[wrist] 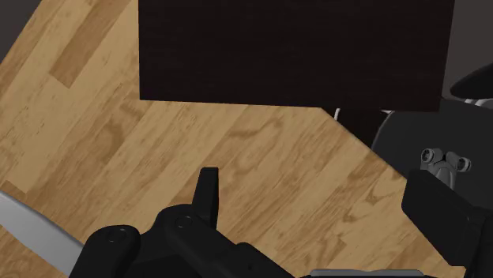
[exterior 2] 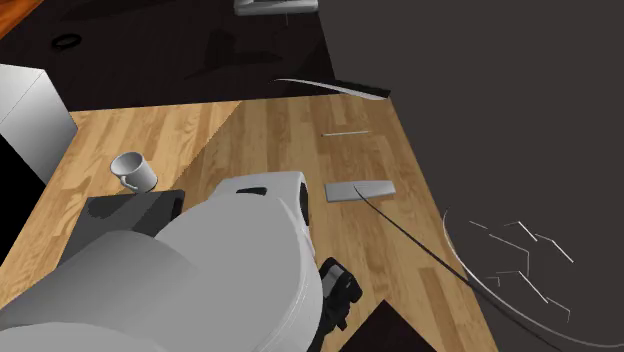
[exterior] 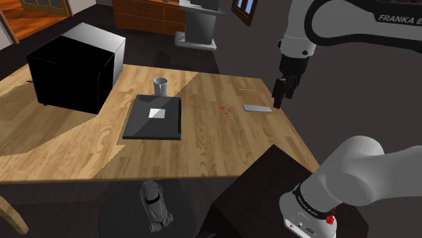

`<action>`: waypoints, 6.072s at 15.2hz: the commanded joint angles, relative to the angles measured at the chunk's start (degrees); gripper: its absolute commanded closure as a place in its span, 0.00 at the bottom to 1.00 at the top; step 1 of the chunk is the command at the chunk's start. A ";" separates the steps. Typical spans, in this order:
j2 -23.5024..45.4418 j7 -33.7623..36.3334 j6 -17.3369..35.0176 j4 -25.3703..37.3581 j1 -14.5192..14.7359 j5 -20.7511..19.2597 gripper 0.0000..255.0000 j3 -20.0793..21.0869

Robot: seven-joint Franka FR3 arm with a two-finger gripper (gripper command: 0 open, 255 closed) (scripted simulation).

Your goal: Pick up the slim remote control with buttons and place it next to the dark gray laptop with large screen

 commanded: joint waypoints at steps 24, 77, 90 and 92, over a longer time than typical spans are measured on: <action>25.20 -49.72 38.52 -2.76 -0.67 -14.26 0.00 -34.24; 83.68 -108.12 48.60 41.02 -18.35 28.50 1.00 -25.00; 77.01 -106.07 42.36 40.86 -16.31 25.02 1.00 -27.92; 75.82 -105.06 43.13 39.00 -14.92 24.69 1.00 -28.03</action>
